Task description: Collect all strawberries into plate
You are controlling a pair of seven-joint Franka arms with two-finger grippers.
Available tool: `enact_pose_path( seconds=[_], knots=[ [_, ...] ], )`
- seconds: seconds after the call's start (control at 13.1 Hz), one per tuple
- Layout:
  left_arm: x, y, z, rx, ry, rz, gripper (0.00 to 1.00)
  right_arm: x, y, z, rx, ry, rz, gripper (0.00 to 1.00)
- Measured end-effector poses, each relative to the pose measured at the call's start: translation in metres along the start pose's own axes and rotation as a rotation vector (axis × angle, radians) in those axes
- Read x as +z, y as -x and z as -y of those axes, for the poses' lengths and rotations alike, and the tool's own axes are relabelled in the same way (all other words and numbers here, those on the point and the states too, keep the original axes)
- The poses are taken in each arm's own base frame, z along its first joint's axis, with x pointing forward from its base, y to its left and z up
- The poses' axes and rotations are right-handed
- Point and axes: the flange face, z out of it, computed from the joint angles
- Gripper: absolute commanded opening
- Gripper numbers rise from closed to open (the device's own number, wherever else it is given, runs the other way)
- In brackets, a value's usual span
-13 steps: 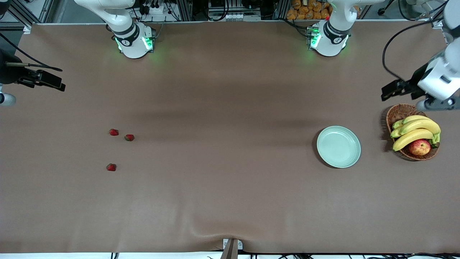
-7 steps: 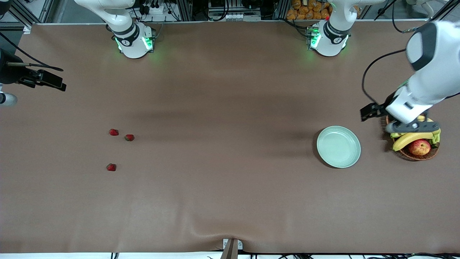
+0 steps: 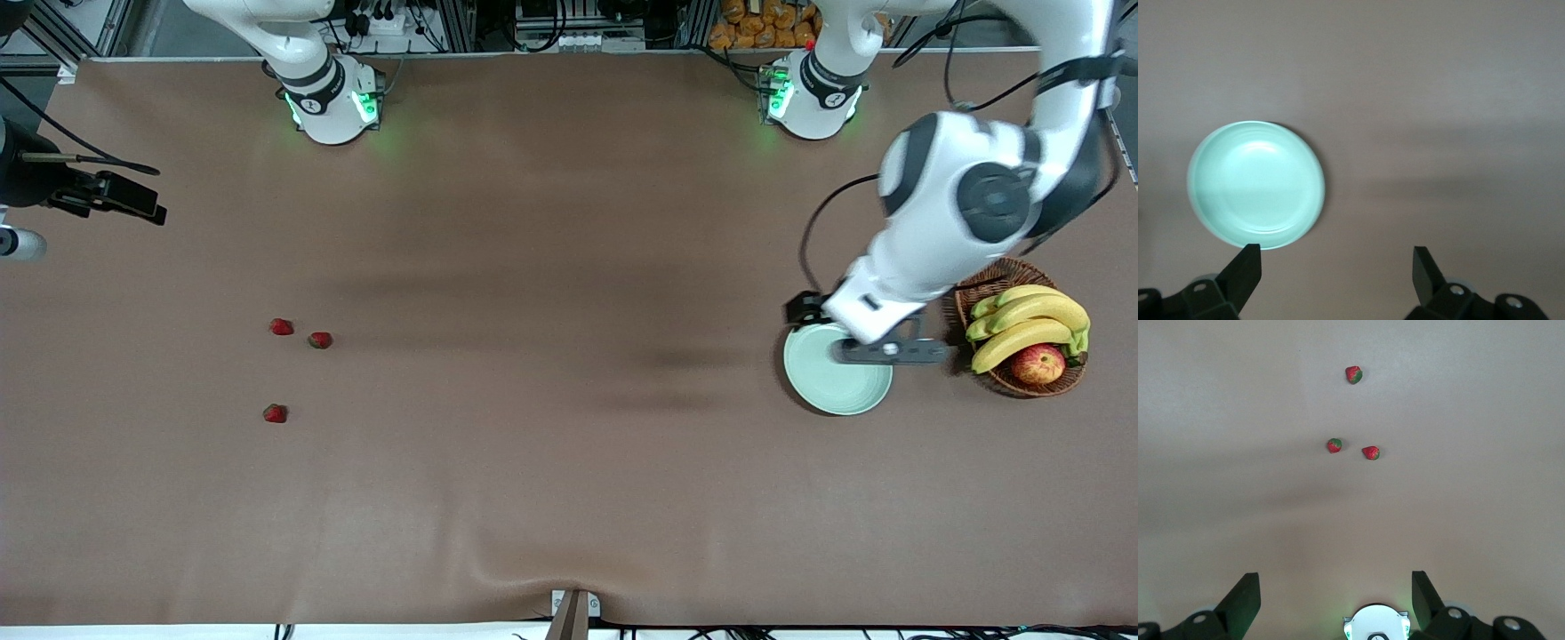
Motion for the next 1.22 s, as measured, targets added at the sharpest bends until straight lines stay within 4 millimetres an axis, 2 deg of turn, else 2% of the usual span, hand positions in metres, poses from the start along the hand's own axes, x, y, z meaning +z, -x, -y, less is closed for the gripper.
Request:
enact_pose_path(
  seconds=[0.23,0.46,0.61,0.76,0.99,1.22],
  knots=[
    [0.025,-0.006,-0.054,-0.016,0.01,0.017,1.0,0.0,0.0,0.0,0.0,0.0,-0.001,1.0],
    [0.047,-0.016,-0.078,-0.045,0.033,-0.007,1.0,0.005,-0.005,0.006,-0.009,-0.001,-0.014,1.0],
    [0.057,-0.014,-0.095,-0.081,0.041,-0.013,1.0,0.028,-0.023,0.015,-0.022,-0.004,-0.041,1.0],
    [0.062,-0.011,-0.113,-0.116,0.048,-0.016,1.0,0.075,-0.051,0.024,-0.031,-0.007,-0.056,1.0],
    [0.064,-0.011,-0.128,-0.121,0.059,-0.027,1.0,0.165,-0.093,0.028,-0.028,-0.014,-0.076,1.0],
    [0.06,-0.012,-0.132,-0.123,0.069,-0.044,1.0,0.258,-0.118,0.028,-0.021,-0.022,-0.106,1.0]
  ],
)
